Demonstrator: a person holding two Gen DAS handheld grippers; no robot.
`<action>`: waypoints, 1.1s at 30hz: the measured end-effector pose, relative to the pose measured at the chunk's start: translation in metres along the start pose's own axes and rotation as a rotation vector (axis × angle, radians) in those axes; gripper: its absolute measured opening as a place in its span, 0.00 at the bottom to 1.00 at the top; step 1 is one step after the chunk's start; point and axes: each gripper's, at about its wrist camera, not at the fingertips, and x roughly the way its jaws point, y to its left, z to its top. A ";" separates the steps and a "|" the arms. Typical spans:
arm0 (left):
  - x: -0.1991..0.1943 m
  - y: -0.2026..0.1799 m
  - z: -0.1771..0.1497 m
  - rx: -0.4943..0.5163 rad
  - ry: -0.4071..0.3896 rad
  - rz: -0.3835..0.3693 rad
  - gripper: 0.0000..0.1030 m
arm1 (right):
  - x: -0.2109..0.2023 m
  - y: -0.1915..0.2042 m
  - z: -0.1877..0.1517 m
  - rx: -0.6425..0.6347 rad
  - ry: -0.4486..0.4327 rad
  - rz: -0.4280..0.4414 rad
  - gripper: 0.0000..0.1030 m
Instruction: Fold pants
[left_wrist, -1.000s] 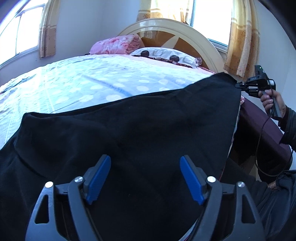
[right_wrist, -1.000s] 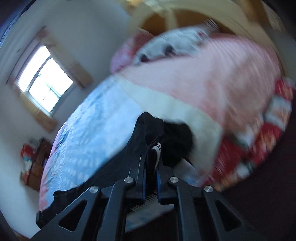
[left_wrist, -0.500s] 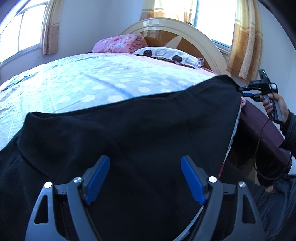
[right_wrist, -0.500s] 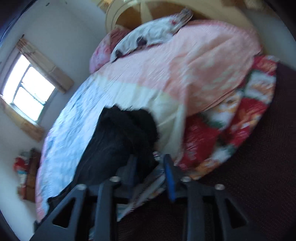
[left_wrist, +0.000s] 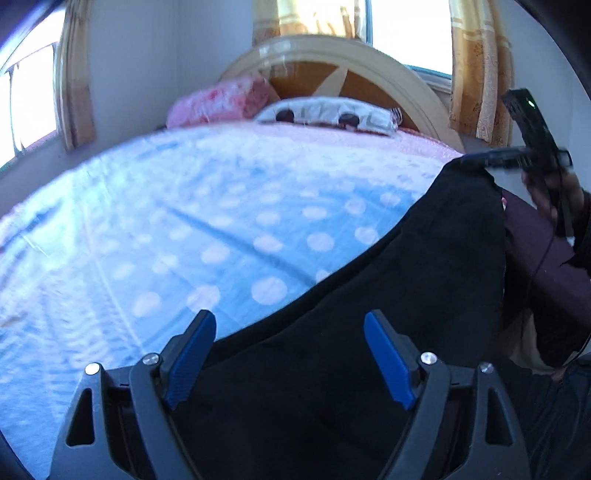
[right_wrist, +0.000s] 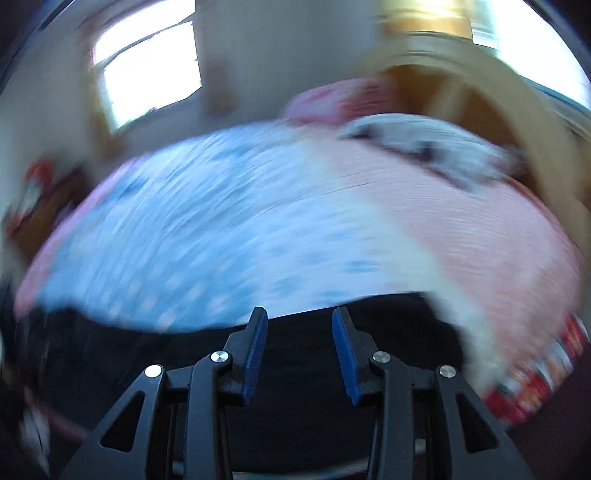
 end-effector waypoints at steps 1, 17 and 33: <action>0.006 0.001 -0.002 -0.007 0.017 -0.010 0.79 | 0.017 0.025 0.000 -0.093 0.038 0.034 0.37; 0.022 0.012 -0.016 -0.061 0.037 -0.012 0.62 | 0.114 0.139 -0.015 -0.478 0.269 0.240 0.37; 0.007 0.032 -0.013 -0.086 -0.013 0.075 0.70 | 0.108 0.138 -0.001 -0.409 0.204 0.140 0.01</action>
